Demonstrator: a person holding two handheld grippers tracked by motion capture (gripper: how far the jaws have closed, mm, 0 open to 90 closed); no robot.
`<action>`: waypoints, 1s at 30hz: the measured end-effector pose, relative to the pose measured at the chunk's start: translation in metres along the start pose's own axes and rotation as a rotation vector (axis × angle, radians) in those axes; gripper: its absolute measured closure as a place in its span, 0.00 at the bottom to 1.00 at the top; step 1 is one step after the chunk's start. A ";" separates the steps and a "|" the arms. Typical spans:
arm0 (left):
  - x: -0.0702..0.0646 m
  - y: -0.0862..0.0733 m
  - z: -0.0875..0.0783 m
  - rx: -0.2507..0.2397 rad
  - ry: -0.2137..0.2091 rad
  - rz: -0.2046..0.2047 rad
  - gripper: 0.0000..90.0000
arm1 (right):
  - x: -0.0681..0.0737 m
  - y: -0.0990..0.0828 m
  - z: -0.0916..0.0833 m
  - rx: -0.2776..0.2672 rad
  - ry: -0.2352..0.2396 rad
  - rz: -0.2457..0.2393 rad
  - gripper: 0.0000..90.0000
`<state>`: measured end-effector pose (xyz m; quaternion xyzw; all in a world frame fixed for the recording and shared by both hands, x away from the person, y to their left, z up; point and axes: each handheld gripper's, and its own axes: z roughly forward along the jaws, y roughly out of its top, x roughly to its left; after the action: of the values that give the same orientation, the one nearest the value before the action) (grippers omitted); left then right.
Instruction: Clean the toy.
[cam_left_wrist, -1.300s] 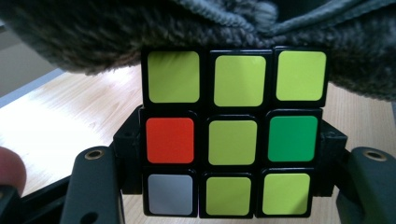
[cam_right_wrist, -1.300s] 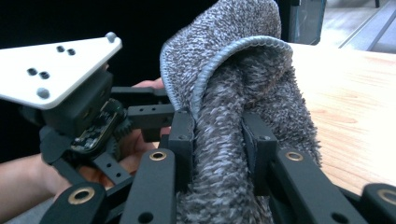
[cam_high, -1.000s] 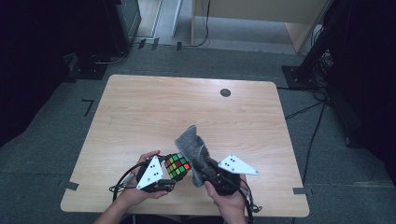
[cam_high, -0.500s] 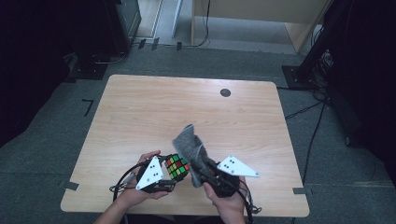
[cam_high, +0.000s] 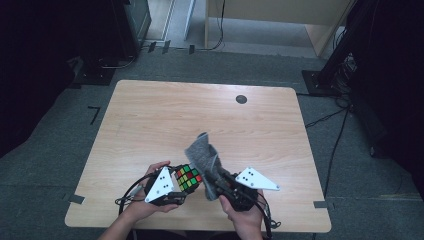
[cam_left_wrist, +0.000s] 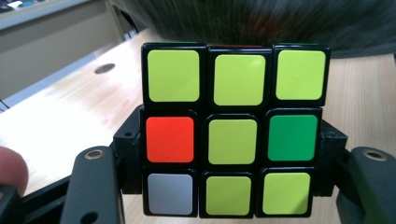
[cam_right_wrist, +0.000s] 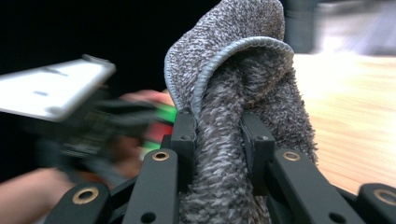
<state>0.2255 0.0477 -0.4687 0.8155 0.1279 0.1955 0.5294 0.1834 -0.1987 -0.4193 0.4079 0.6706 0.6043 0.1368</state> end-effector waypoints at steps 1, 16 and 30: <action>-0.002 0.001 0.001 -0.001 -0.008 0.005 0.37 | 0.006 0.001 0.002 0.003 0.048 -0.006 0.80; 0.019 0.005 -0.019 -0.156 -0.079 -0.136 0.37 | -0.026 -0.007 0.004 0.029 0.091 0.093 0.82; 0.030 0.003 -0.027 -0.194 -0.101 -0.195 0.37 | -0.040 -0.028 0.026 0.161 0.307 0.156 0.82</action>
<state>0.2396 0.0811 -0.4503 0.7530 0.1601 0.1133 0.6281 0.2151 -0.2070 -0.4635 0.3713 0.6960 0.6127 -0.0474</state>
